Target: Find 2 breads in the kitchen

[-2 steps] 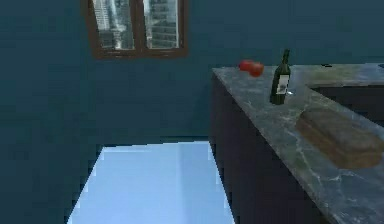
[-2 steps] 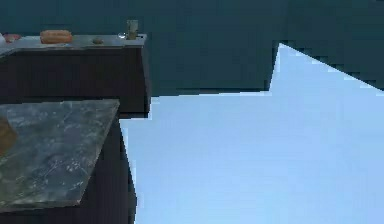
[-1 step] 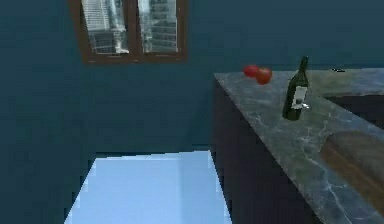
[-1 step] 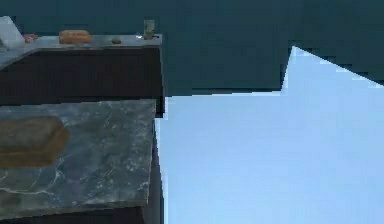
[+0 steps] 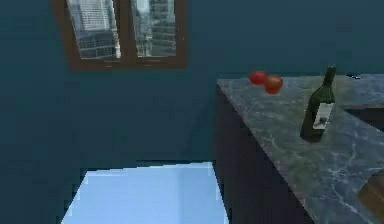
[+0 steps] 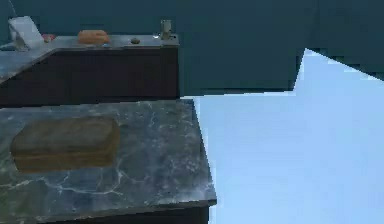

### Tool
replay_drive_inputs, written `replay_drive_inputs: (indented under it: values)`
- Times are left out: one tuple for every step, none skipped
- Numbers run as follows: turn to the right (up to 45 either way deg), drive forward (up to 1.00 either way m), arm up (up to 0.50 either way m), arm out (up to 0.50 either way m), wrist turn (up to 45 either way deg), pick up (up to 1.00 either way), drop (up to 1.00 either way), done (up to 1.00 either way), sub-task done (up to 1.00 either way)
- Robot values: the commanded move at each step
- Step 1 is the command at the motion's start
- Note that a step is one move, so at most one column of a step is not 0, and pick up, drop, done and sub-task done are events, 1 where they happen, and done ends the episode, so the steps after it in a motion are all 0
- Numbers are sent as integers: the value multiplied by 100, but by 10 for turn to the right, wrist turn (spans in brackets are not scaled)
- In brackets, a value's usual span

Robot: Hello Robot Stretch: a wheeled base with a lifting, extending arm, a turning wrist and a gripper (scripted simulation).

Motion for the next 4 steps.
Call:
replay_drive_inputs:
  values:
    - [-450, 0, 0, 0, 0, 0, 0, 0, 0]
    - [-450, 0, 0, 0, 0, 0, 0, 0, 0]
    - [-450, 0, 0, 0, 0, 0, 0, 0, 0]
    - [-210, 0, 0, 0, 0, 0, 0, 0, 0]
